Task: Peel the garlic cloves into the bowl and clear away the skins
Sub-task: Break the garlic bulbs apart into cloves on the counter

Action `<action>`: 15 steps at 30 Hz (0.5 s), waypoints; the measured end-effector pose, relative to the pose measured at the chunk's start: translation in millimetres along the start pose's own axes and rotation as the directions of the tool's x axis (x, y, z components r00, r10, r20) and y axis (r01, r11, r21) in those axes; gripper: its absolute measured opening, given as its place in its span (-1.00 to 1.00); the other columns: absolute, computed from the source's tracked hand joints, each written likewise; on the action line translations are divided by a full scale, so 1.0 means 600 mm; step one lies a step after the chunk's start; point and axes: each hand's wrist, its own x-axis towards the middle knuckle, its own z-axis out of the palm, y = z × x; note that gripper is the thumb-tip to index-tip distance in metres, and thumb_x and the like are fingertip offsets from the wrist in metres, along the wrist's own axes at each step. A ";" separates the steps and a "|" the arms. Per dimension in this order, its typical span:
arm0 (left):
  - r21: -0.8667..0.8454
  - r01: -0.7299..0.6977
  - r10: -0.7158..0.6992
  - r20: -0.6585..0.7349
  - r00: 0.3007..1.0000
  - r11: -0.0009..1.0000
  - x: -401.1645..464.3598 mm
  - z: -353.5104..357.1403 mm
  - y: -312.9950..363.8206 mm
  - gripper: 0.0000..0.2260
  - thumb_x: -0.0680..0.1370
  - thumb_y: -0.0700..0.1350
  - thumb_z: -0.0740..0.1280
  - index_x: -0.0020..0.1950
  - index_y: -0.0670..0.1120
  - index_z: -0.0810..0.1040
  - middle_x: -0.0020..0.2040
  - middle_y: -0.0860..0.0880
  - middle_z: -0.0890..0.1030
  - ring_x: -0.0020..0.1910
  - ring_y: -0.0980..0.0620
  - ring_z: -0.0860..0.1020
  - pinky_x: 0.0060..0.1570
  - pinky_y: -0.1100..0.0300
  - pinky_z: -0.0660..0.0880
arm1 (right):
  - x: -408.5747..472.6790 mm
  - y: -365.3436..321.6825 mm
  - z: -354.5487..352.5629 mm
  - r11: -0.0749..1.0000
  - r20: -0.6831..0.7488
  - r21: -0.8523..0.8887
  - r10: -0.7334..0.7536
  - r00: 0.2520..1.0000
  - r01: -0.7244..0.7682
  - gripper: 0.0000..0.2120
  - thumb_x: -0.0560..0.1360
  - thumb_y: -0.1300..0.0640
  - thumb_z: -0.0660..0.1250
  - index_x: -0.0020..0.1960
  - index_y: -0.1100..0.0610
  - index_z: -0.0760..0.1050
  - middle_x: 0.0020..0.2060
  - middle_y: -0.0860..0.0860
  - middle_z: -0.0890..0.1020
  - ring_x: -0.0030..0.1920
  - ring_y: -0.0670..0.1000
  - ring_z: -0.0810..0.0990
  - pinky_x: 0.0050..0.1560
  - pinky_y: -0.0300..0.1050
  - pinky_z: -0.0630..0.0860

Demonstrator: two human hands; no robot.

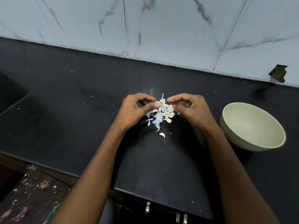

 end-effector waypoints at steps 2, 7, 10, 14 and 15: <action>0.139 -0.023 0.012 0.077 0.997 0.990 -0.020 0.003 0.000 -0.59 0.27 0.25 0.63 0.04 0.13 0.74 -0.03 0.15 0.69 0.01 0.12 0.55 0.07 0.21 0.46 | -0.002 0.000 0.000 0.999 -0.016 -0.050 -0.006 1.000 0.006 -0.72 0.53 0.43 0.37 0.07 0.13 0.72 -0.07 0.02 0.78 0.00 0.00 0.76 0.08 -0.11 0.66; 0.388 -0.095 0.062 0.097 0.993 0.917 -0.028 0.024 -0.006 -0.70 0.37 0.13 0.63 -0.01 0.02 0.72 -0.09 0.22 0.59 0.05 0.08 0.41 0.17 0.08 0.34 | -0.005 0.009 -0.003 0.989 -0.139 -0.148 -0.027 0.990 0.007 -0.73 0.54 0.35 0.39 0.01 0.00 0.72 -0.11 -0.06 0.77 -0.04 -0.04 0.75 0.10 -0.01 0.68; 0.277 -0.065 0.062 0.019 0.998 0.959 -0.022 0.019 -0.010 -0.89 0.49 -0.06 0.58 -0.13 -0.06 0.71 -0.22 0.10 0.65 -0.24 0.19 0.48 -0.11 0.18 0.39 | -0.007 0.011 -0.003 0.987 -0.158 -0.156 -0.054 0.986 0.029 -0.77 0.56 0.31 0.41 0.04 0.03 0.73 -0.12 -0.07 0.77 -0.08 -0.03 0.74 0.05 -0.01 0.68; -0.156 0.062 -0.068 -0.031 0.997 0.986 -0.020 0.005 -0.004 -0.95 0.51 -0.19 0.55 -0.09 -0.14 0.72 -0.24 -0.08 0.69 -0.27 0.07 0.57 -0.18 0.17 0.52 | -0.007 -0.001 0.008 0.996 -0.107 -0.039 -0.090 0.990 0.086 -0.76 0.55 0.40 0.40 0.12 0.16 0.70 -0.02 0.00 0.77 0.05 -0.01 0.75 0.08 -0.01 0.68; -0.238 0.071 -0.082 -0.036 0.996 0.969 -0.020 0.004 -0.001 -0.96 0.52 -0.23 0.54 -0.07 -0.18 0.71 -0.21 -0.15 0.71 -0.23 0.03 0.60 -0.16 0.16 0.55 | -0.008 -0.007 0.013 0.997 -0.076 0.011 -0.080 0.994 0.081 -0.77 0.54 0.40 0.43 0.14 0.18 0.69 0.01 0.01 0.77 0.06 0.01 0.75 0.04 -0.03 0.68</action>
